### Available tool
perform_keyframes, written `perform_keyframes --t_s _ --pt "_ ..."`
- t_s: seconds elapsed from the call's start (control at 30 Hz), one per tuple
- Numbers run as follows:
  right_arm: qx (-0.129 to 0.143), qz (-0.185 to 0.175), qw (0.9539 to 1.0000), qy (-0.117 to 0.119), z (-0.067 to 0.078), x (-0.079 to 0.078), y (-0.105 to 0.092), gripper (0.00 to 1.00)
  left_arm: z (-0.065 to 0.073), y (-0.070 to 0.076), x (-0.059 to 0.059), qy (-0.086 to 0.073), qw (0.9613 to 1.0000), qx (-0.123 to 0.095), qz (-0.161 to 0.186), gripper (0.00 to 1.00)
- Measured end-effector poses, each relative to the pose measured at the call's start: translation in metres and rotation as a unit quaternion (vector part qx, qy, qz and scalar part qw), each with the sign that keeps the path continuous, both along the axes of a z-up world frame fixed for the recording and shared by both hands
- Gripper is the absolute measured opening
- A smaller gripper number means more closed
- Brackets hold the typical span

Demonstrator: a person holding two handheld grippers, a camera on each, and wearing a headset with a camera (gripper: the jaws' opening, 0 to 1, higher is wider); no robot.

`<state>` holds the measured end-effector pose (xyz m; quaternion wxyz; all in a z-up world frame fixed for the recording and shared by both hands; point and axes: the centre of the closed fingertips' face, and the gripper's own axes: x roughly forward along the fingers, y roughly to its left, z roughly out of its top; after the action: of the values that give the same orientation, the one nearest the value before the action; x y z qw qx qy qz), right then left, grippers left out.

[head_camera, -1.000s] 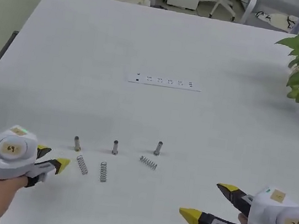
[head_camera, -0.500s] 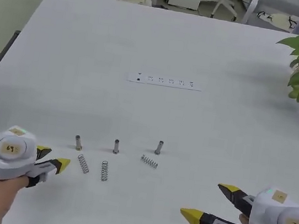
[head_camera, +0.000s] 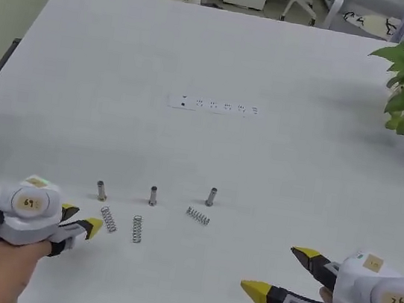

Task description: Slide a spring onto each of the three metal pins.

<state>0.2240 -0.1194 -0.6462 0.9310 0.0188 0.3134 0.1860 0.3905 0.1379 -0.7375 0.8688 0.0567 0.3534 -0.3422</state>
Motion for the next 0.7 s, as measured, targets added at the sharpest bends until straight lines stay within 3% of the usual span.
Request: perform_keyframes --t_s 0.33,0.7 --pt "0.001 -0.002 1.0000 0.004 -0.002 -0.001 0.000 0.69 -0.003 -0.001 0.008 0.005 0.9999 0.007 -0.007 0.25" --pt "0.002 -0.004 1.0000 0.008 -0.004 -0.001 -0.001 0.69 -0.023 -0.018 0.009 0.035 0.9993 0.008 0.013 0.25"
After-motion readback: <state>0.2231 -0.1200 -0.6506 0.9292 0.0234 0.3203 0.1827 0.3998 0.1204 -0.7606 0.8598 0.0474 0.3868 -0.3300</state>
